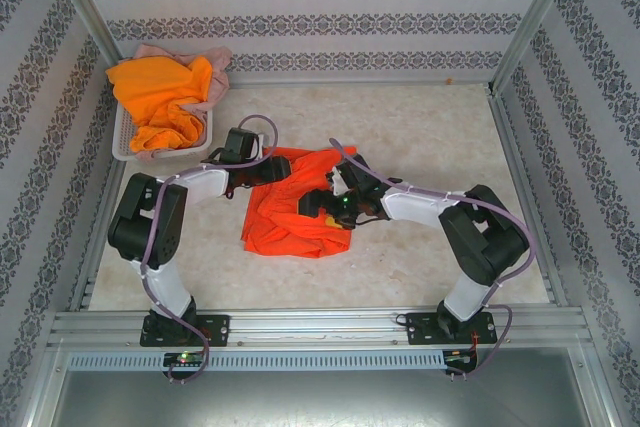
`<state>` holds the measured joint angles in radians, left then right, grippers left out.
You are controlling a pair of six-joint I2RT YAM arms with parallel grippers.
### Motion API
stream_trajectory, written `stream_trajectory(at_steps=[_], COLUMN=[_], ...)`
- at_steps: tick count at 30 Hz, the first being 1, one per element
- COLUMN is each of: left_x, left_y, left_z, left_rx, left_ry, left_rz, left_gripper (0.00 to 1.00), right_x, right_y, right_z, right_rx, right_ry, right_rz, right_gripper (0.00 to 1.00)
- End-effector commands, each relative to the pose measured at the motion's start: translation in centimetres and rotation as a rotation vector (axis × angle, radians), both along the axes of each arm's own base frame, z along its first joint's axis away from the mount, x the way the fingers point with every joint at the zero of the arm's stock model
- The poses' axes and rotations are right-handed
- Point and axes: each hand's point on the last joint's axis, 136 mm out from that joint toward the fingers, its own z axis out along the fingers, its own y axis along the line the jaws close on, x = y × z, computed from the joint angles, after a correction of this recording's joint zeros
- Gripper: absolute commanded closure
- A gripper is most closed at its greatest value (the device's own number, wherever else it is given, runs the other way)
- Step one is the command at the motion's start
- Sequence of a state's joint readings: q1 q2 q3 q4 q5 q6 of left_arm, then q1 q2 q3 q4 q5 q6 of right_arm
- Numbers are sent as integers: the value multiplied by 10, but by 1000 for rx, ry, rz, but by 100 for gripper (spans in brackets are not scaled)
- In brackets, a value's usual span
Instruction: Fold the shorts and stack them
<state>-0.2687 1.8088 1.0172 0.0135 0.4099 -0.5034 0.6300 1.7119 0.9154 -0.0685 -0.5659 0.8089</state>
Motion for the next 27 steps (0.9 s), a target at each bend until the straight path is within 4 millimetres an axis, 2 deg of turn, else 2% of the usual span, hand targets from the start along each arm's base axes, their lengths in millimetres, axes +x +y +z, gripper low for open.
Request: stream_trajectory(at_steps=[1,3,5,6,9,11,12,17,21,24,27], left_x=[2,3,3,3,6,9,9,7,-1,-11,-17], left_y=[-3,-7,-11,-12,-13,-14,-15,-25,-24,-18,-3], left_z=[-10,-13,-15,-15,-7,10,19,81,113,123,111], left_rx=[34,30,30,28,11,-6,-12,-17,1,23,30], left_ry=[20,25,30,32,24,-5,-15,-77,-63,-47,-20], left_rz=[-25,-29,-34,-35,-23,-13,-12,-43,-64,-77,-74], left_gripper=[33,34,40,47,80,96,100,100,100,100,100], right_x=[3,4,5,5,7,7,8,10,9,8,5], right_y=[-3,-4,-5,-6,-14,-24,-28,-49,-51,-50,-52], right_z=[-7,-8,-9,-9,-11,-13,-14,-5,13,24,29], right_rx=[-8,-9,-12,-12,-22,-37,-37,-13,11,23,26], right_ry=[0,1,3,3,3,4,4,-5,-38,-56,-61], right_rz=[4,3,1,0,-11,-23,-28,-63,-45,-32,-31], right_gripper=[2,2,2,2,2,2,2,2,2,2,2])
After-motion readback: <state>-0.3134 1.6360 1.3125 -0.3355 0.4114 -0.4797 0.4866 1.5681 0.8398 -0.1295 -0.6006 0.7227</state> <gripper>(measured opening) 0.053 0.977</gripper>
